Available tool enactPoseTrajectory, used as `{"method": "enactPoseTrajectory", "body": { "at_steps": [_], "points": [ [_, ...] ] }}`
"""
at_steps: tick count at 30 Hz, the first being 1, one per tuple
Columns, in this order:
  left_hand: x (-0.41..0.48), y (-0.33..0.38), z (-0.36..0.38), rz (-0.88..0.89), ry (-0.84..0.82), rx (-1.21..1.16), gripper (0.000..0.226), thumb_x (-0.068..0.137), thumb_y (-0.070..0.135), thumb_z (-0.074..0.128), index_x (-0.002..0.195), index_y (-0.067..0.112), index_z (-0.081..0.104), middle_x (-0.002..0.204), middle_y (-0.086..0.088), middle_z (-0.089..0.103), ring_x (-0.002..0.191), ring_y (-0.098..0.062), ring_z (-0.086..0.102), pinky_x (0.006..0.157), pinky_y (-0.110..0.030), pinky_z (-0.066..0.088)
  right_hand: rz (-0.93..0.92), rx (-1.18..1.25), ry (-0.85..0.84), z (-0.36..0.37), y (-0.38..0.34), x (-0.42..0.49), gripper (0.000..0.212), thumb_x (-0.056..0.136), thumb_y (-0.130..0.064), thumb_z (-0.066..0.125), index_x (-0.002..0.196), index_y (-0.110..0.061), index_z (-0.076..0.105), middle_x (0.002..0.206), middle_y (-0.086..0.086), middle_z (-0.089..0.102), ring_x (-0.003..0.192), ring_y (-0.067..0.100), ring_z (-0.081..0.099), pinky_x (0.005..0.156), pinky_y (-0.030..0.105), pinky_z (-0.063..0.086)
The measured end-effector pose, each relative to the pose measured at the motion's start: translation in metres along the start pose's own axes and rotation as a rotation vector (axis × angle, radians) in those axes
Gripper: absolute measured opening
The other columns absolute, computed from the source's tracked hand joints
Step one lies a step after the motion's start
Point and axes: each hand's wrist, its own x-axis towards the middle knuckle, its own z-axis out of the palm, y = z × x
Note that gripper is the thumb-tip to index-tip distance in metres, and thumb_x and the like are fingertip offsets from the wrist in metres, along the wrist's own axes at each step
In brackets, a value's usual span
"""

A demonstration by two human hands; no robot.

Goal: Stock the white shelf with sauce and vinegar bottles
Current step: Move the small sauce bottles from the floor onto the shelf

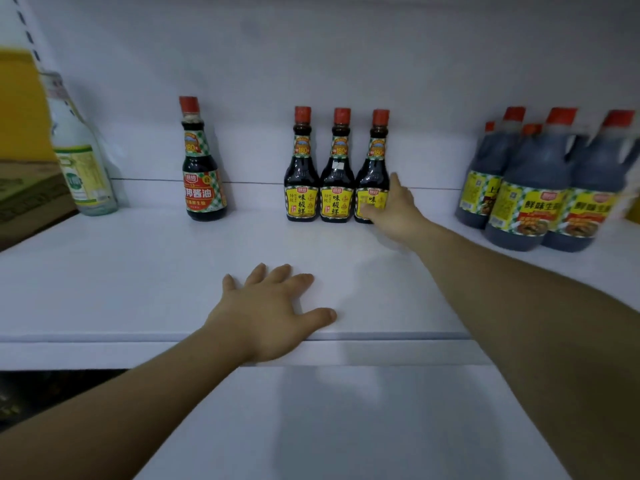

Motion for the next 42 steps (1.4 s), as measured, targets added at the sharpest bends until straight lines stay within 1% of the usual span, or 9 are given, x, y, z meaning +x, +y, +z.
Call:
{"method": "enactPoseTrajectory", "body": {
  "at_steps": [2, 4, 7, 14, 17, 24, 28, 32, 42],
  "points": [
    [0.003, -0.002, -0.002, 0.003, 0.017, -0.071, 0.072, 0.083, 0.076, 0.028, 0.146, 0.042, 0.022, 0.159, 0.008, 0.014, 0.147, -0.020, 0.008, 0.115, -0.058, 0.004, -0.002, -0.112, -0.065, -0.006, -0.009, -0.035, 0.083, 0.088, -0.049, 0.060, 0.154, -0.024, 0.016, 0.153, 0.014, 0.026, 0.141, 0.034, 0.030, 0.115, 0.044, 0.030],
    [0.002, -0.002, -0.005, 0.005, 0.028, -0.133, 0.070, 0.084, 0.074, 0.034, 0.145, 0.041, 0.026, 0.158, 0.007, 0.018, 0.146, -0.020, 0.013, 0.114, -0.059, 0.005, 0.016, -0.208, -0.144, -0.013, -0.021, -0.073, 0.082, 0.093, -0.050, 0.055, 0.155, -0.018, 0.013, 0.158, 0.012, 0.020, 0.144, 0.032, 0.025, 0.116, 0.040, 0.026],
    [-0.014, -0.003, -0.017, 0.018, 0.026, -0.180, 0.070, 0.085, 0.068, 0.043, 0.146, 0.036, 0.029, 0.158, 0.005, 0.021, 0.144, -0.019, 0.018, 0.114, -0.058, 0.009, -0.014, -0.289, -0.178, -0.023, -0.041, -0.124, 0.079, 0.095, -0.052, 0.050, 0.155, -0.016, 0.012, 0.162, 0.008, 0.012, 0.147, 0.028, 0.019, 0.117, 0.036, 0.021],
    [-0.102, -0.026, -0.049, -0.016, 0.059, -0.132, 0.074, 0.083, 0.066, 0.051, 0.146, 0.033, 0.031, 0.156, 0.003, 0.024, 0.143, -0.021, 0.023, 0.114, -0.056, 0.017, -0.139, -0.320, -0.192, -0.037, -0.111, -0.201, 0.074, 0.096, -0.051, 0.048, 0.155, -0.016, 0.018, 0.161, 0.005, 0.019, 0.146, 0.027, 0.023, 0.115, 0.038, 0.025],
    [-0.149, -0.048, -0.059, -0.074, 0.074, -0.116, 0.073, 0.083, 0.063, 0.053, 0.146, 0.031, 0.031, 0.157, 0.002, 0.024, 0.143, -0.021, 0.022, 0.115, -0.053, 0.019, -0.210, -0.306, -0.232, -0.023, -0.143, -0.227, 0.073, 0.097, -0.050, 0.047, 0.155, -0.016, 0.019, 0.161, 0.004, 0.021, 0.144, 0.028, 0.026, 0.112, 0.035, 0.028],
    [-0.258, -0.105, -0.068, -0.266, 0.095, -0.152, 0.073, 0.085, 0.056, 0.057, 0.147, 0.028, 0.030, 0.157, 0.000, 0.023, 0.143, -0.022, 0.023, 0.115, -0.045, 0.024, -0.416, -0.347, -0.350, 0.033, -0.217, -0.298, 0.072, 0.097, -0.052, 0.046, 0.155, -0.017, 0.020, 0.161, 0.006, 0.021, 0.144, 0.027, 0.026, 0.112, 0.034, 0.026],
    [-0.319, -0.124, -0.064, -0.355, 0.093, -0.184, 0.074, 0.088, 0.053, 0.056, 0.149, 0.023, 0.027, 0.156, -0.002, 0.024, 0.139, -0.025, 0.031, 0.109, -0.038, 0.033, -0.544, -0.385, -0.434, 0.065, -0.250, -0.336, 0.072, 0.097, -0.052, 0.045, 0.154, -0.016, 0.020, 0.160, 0.008, 0.022, 0.143, 0.028, 0.027, 0.111, 0.035, 0.028],
    [-0.367, -0.139, -0.056, -0.465, 0.091, -0.220, 0.075, 0.088, 0.053, 0.057, 0.150, 0.025, 0.024, 0.156, -0.002, 0.024, 0.137, -0.026, 0.033, 0.105, -0.038, 0.036, -0.656, -0.389, -0.493, 0.091, -0.276, -0.366, 0.072, 0.097, -0.052, 0.044, 0.155, -0.016, 0.019, 0.160, 0.006, 0.022, 0.142, 0.027, 0.029, 0.108, 0.033, 0.030],
    [-0.450, -0.152, -0.035, -0.724, 0.145, -0.198, 0.071, 0.088, 0.049, 0.058, 0.148, 0.023, 0.030, 0.154, -0.003, 0.029, 0.138, -0.024, 0.033, 0.108, -0.036, 0.034, -0.804, -0.337, -0.691, 0.153, -0.309, -0.425, 0.074, 0.097, -0.054, 0.044, 0.155, -0.018, 0.015, 0.161, 0.006, 0.019, 0.142, 0.029, 0.031, 0.106, 0.037, 0.034]
  ]
}}
